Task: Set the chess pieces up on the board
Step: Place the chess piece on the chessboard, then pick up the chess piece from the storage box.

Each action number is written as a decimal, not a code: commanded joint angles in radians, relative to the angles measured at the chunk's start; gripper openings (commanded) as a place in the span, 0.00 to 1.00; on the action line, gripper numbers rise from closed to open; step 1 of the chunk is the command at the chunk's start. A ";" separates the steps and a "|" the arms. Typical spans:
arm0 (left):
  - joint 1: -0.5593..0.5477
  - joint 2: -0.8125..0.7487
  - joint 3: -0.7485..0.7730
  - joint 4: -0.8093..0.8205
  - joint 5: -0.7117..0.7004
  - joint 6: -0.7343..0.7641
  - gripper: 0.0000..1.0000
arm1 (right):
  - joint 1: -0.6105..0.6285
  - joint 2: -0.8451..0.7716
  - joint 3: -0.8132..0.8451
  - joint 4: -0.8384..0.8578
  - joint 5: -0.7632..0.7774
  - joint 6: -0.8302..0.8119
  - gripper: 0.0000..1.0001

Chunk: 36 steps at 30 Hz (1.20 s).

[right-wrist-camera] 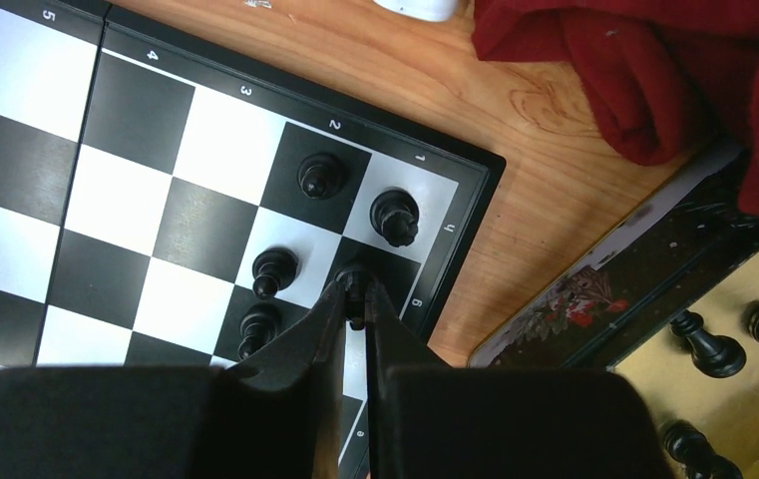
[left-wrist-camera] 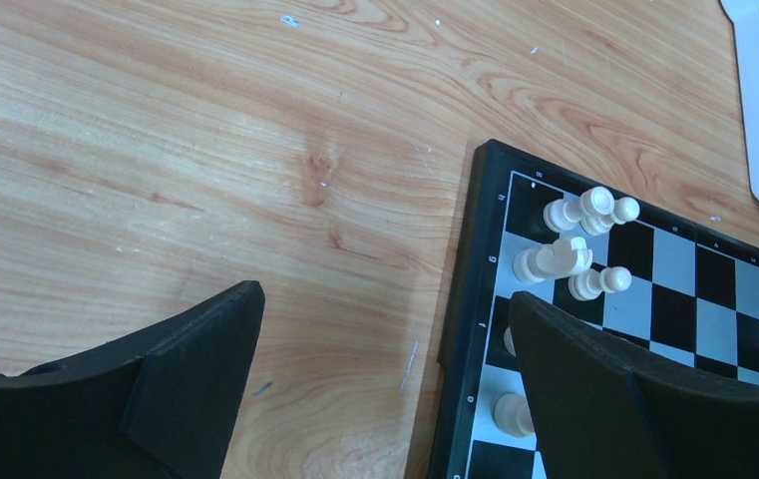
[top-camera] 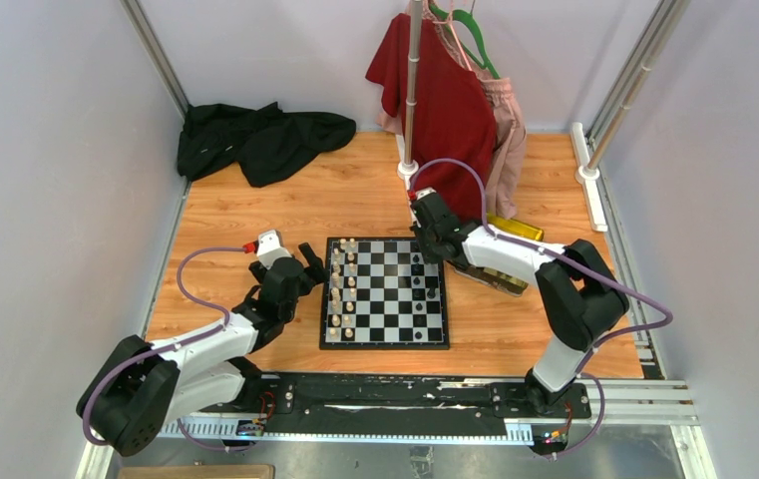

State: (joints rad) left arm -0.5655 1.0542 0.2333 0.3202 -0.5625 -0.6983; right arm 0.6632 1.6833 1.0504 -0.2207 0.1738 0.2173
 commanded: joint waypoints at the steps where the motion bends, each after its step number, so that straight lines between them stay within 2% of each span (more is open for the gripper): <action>1: -0.007 0.007 -0.013 0.031 -0.028 0.008 1.00 | 0.015 0.014 0.028 0.000 -0.008 -0.006 0.00; 4: -0.006 0.009 -0.013 0.031 -0.028 0.006 1.00 | 0.015 0.015 0.026 -0.001 -0.009 -0.010 0.05; 8: -0.007 0.014 -0.014 0.031 -0.026 0.005 1.00 | 0.016 0.024 0.032 -0.007 -0.014 -0.020 0.18; 12: -0.006 0.008 -0.017 0.031 -0.027 0.006 1.00 | 0.023 0.016 0.041 -0.009 -0.017 -0.034 0.25; 29: -0.007 -0.007 -0.022 0.030 -0.022 0.003 1.00 | 0.057 -0.105 0.053 -0.091 0.029 -0.055 0.34; 36: -0.007 -0.010 -0.023 0.029 -0.019 0.006 1.00 | 0.055 -0.241 -0.010 -0.103 0.138 -0.050 0.35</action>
State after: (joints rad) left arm -0.5655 1.0584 0.2184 0.3202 -0.5621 -0.6983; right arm 0.7071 1.5372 1.0805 -0.2863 0.2153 0.1719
